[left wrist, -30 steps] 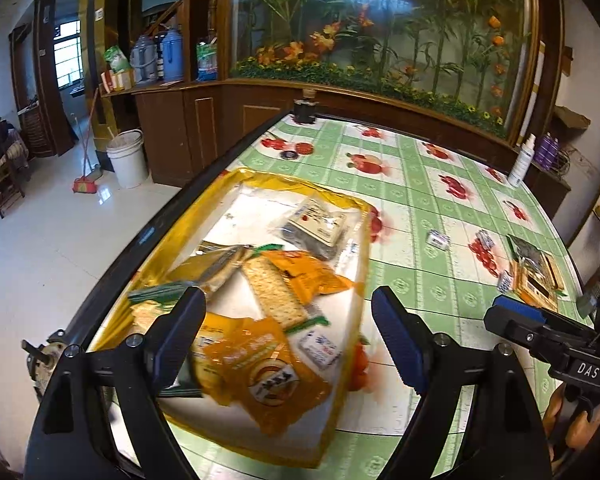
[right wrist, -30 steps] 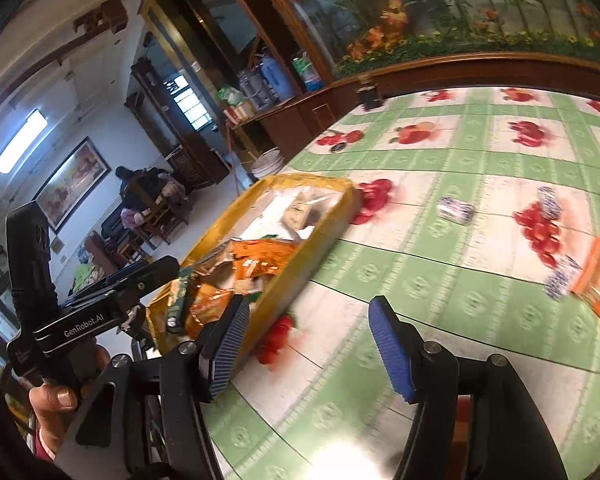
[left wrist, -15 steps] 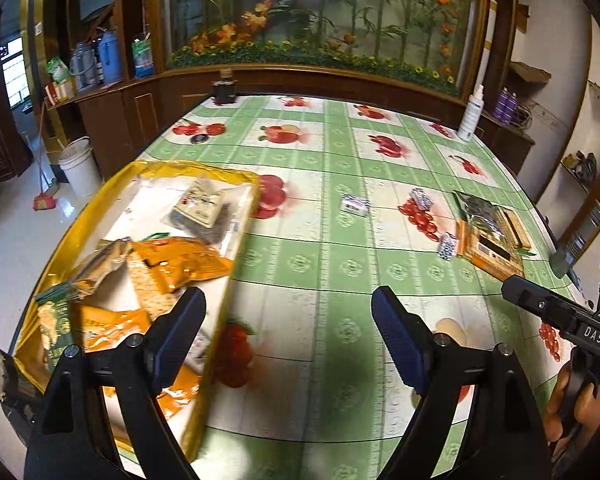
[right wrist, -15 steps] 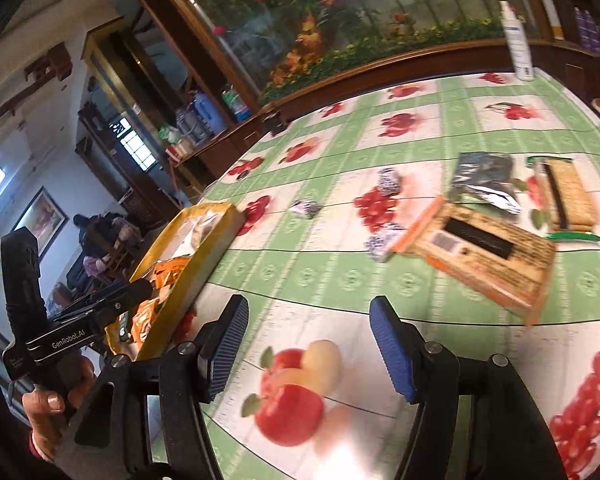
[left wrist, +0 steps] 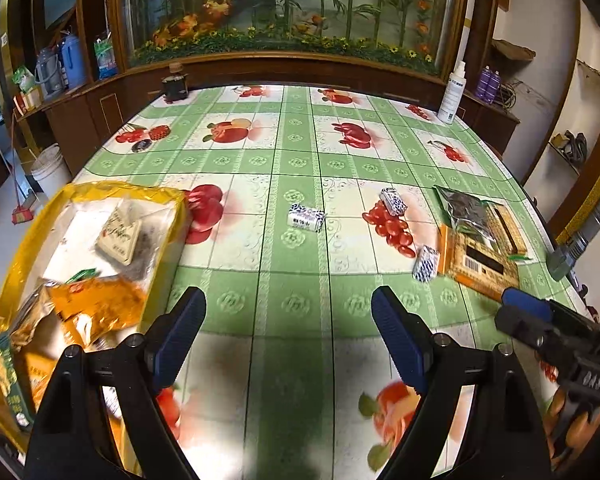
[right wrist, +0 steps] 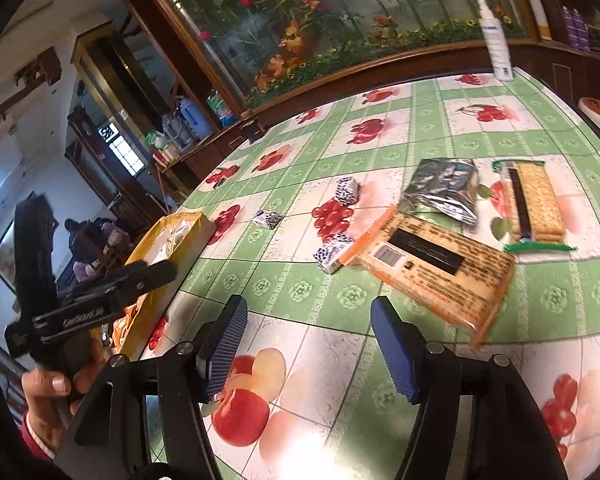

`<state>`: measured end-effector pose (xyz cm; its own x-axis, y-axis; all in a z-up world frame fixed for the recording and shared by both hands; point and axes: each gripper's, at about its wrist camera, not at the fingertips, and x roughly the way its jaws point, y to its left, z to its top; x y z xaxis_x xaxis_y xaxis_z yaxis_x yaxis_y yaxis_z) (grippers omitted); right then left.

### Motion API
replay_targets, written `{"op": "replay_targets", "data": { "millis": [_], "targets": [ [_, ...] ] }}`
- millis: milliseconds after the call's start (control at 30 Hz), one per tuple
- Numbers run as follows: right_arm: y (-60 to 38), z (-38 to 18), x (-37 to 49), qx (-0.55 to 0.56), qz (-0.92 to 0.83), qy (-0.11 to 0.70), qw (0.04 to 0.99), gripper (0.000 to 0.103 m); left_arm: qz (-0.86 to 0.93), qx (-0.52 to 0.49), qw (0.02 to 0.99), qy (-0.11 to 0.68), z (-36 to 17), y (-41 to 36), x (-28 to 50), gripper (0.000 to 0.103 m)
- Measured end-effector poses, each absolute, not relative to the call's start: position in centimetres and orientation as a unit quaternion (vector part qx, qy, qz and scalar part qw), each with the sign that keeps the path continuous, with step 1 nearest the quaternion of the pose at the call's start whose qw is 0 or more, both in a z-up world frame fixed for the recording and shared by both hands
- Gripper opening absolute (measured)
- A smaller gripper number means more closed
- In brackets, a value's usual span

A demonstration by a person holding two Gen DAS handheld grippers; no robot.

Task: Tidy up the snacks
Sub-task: 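Move both grippers back toward the blue-white wrapped candies, then grasp a blue-white wrapped candy with the right gripper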

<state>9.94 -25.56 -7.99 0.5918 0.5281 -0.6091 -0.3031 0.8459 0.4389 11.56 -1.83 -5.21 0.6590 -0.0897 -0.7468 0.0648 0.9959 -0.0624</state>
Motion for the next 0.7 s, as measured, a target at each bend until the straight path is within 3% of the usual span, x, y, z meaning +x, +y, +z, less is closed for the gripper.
{"op": "replay_targets", "data": {
  "millis": [500,700],
  "targets": [
    [-19.9,-7.8,21.1,0.048,0.193,0.402,0.894,0.050,0.001,-0.015,0.904,0.428,-8.8,-3.6,20.6,0.085],
    [-19.4,-9.3,23.4,0.047,0.183,0.418,0.889,0.050,0.020,-0.001,0.893,0.450,-10.9,-4.2,23.2,0.085]
  ]
}}
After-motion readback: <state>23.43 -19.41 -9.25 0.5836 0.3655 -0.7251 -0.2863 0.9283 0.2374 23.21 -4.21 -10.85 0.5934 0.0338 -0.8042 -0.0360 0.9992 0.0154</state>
